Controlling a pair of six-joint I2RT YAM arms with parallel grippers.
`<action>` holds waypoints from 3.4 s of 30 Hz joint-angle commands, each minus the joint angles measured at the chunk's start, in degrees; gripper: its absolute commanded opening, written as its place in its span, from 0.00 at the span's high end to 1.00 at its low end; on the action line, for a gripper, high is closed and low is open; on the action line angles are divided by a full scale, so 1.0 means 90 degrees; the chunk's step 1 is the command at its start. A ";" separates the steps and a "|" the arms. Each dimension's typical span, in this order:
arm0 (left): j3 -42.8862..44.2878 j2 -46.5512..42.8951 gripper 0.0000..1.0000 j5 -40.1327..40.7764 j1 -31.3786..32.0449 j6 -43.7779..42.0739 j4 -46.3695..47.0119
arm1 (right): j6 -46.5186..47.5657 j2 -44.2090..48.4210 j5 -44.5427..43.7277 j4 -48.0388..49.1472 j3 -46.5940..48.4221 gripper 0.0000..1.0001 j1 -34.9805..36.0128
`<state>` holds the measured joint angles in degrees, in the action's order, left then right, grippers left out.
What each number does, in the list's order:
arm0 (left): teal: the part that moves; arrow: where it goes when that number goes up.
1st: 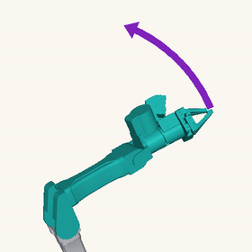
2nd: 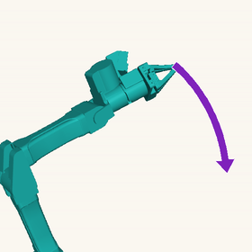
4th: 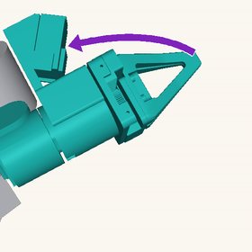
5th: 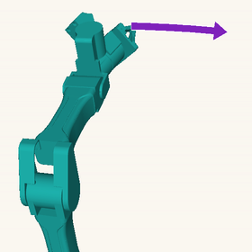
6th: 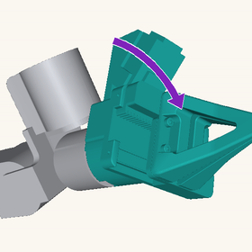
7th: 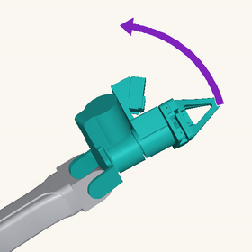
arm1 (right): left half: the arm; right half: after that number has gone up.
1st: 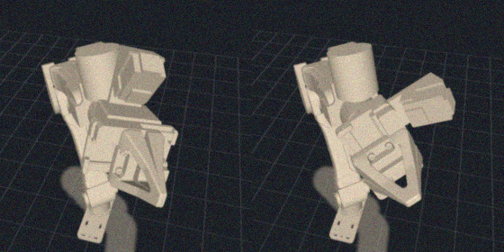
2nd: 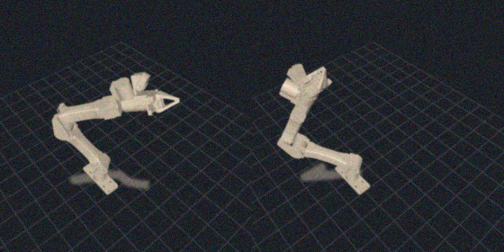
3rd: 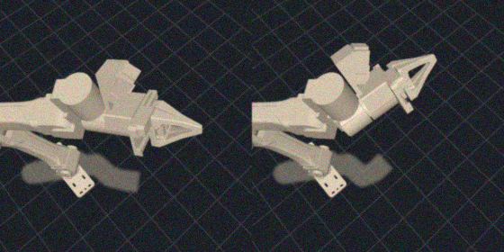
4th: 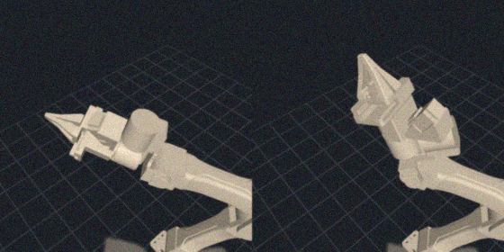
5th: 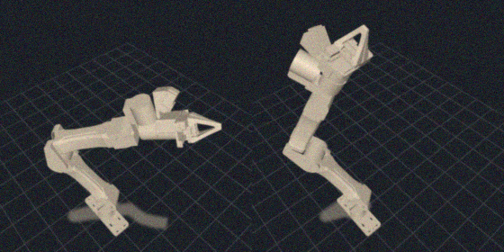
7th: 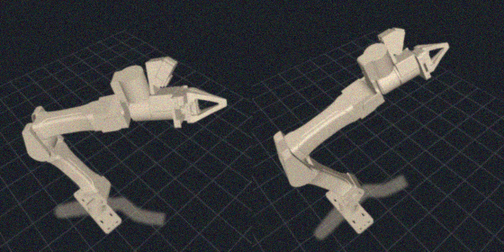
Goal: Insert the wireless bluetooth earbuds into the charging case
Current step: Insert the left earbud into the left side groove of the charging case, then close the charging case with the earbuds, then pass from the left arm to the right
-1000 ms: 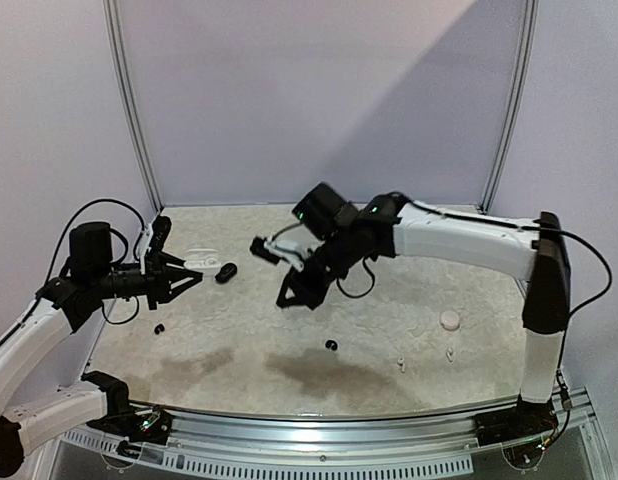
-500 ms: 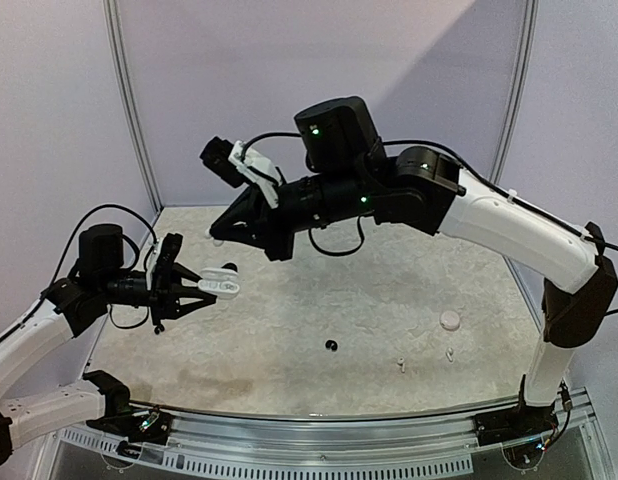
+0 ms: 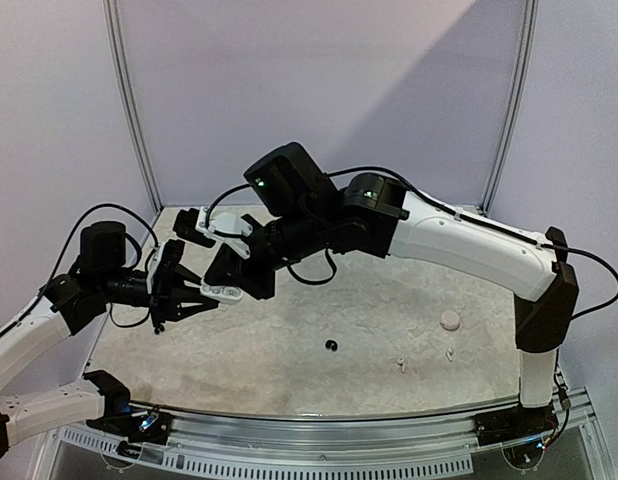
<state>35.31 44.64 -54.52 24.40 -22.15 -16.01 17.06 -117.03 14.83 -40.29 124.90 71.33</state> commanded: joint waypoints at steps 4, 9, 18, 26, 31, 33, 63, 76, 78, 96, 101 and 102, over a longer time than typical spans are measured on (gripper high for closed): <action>0.0168 0.0011 1.00 0.0101 0.0180 -0.0311 -0.0313 | 0.0333 -0.0183 -0.0377 -0.0328 0.0185 1.00 0.0053; 0.0224 0.0047 1.00 0.0159 0.0207 -0.0351 -0.0332 | 0.0384 -0.0282 -0.0350 -0.0297 0.0187 1.00 0.0054; 0.0239 0.0013 1.00 0.0103 0.0240 -0.0367 -0.0356 | 0.0560 -0.0418 -0.0396 -0.0289 0.0197 1.00 0.0062; 0.0227 -0.0009 1.00 0.0077 0.0248 -0.0278 -0.0286 | 0.0685 -0.0463 -0.0584 -0.0412 0.0176 0.90 0.0058; 0.0203 -0.0024 1.00 0.0089 0.0250 -0.0114 -0.0206 | 0.0668 -0.0430 -0.0600 -0.0372 0.0177 0.73 0.0055; 0.0189 -0.0037 1.00 0.0097 0.0248 -0.0032 -0.0199 | 0.0654 -0.0391 -0.0596 -0.0348 0.0175 0.72 0.0061; 0.0074 -0.0373 1.00 0.1628 0.0248 -0.0878 -0.0487 | -0.2148 0.0010 -0.0601 0.0499 -0.0783 0.78 -0.0188; -0.0013 -0.0367 1.00 0.0768 0.0248 -0.0199 -0.0171 | -0.2070 0.1454 -0.0174 0.1592 -0.2731 0.14 -0.0314; 0.0007 -0.0380 1.00 0.0413 0.0248 0.0049 -0.0142 | -0.1975 0.1239 -0.0052 0.1613 -0.2539 0.14 -0.0328; 0.0061 -0.0295 1.00 0.0114 0.0261 0.1044 0.0317 | -0.1550 0.0511 0.0851 0.1533 -0.1975 0.93 -0.0424; 0.0000 -0.0299 0.06 0.1330 0.0257 0.1872 0.0451 | -0.2173 0.0624 0.0737 0.1396 -0.2075 1.00 -0.0927; -0.0024 -0.0308 0.02 0.1873 0.0252 0.2056 0.0463 | -0.2353 0.0651 0.0546 0.1283 -0.2162 1.00 -0.1134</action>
<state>35.40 42.00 -50.74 26.28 -10.37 -15.33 3.40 -111.39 22.98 -27.46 105.82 66.54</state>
